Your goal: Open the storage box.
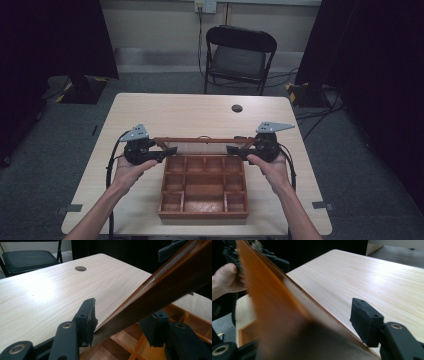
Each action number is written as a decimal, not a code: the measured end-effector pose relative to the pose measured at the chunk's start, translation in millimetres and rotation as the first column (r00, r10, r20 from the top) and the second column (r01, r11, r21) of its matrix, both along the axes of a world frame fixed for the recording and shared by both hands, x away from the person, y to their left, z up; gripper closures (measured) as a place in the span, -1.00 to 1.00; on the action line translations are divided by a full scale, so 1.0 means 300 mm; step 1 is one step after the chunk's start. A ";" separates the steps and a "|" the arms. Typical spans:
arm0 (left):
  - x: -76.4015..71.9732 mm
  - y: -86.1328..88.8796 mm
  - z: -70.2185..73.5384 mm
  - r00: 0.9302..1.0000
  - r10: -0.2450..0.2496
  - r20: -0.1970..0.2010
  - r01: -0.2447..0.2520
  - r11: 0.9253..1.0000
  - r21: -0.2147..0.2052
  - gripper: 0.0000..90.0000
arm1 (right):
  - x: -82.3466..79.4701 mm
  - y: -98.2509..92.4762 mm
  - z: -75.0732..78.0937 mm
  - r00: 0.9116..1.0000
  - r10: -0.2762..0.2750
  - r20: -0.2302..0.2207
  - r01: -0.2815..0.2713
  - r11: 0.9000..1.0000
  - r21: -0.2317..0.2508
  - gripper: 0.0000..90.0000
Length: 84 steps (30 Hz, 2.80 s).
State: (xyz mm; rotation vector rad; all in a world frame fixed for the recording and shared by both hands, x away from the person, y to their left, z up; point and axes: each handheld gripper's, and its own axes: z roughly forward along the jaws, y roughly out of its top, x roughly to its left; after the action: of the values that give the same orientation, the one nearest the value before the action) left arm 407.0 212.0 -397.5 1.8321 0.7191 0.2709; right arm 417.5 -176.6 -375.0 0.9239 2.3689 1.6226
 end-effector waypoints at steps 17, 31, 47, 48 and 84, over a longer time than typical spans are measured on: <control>0.049 -0.005 -0.003 0.999 0.031 -0.026 -0.031 0.999 -0.008 0.09 | 0.053 -0.014 -0.042 0.998 -0.059 -0.023 0.059 0.998 -0.003 -0.04; 0.080 -0.010 -0.026 0.998 0.054 -0.042 -0.054 0.999 0.006 0.10 | 0.076 -0.035 -0.083 0.995 -0.090 -0.035 0.089 0.996 -0.017 -0.05; 0.101 -0.012 -0.063 0.995 0.080 -0.054 -0.080 0.997 0.011 0.12 | 0.109 -0.022 -0.120 0.993 -0.111 -0.049 0.109 0.993 -0.034 0.04; 0.103 -0.013 -0.064 0.996 0.078 -0.051 -0.078 0.997 0.013 0.12 | 0.110 -0.022 -0.121 0.993 -0.111 -0.048 0.110 0.993 -0.034 0.04; 0.155 0.001 -0.167 0.983 0.135 -0.125 -0.129 0.990 0.051 0.27 | 0.160 -0.028 -0.218 0.979 -0.190 -0.075 0.186 0.981 -0.057 0.17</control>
State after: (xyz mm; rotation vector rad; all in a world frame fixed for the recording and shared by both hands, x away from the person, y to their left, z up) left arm 453.4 212.2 -447.7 1.8579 0.9329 0.2585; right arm 465.7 -185.1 -440.3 1.1835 2.2799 1.4764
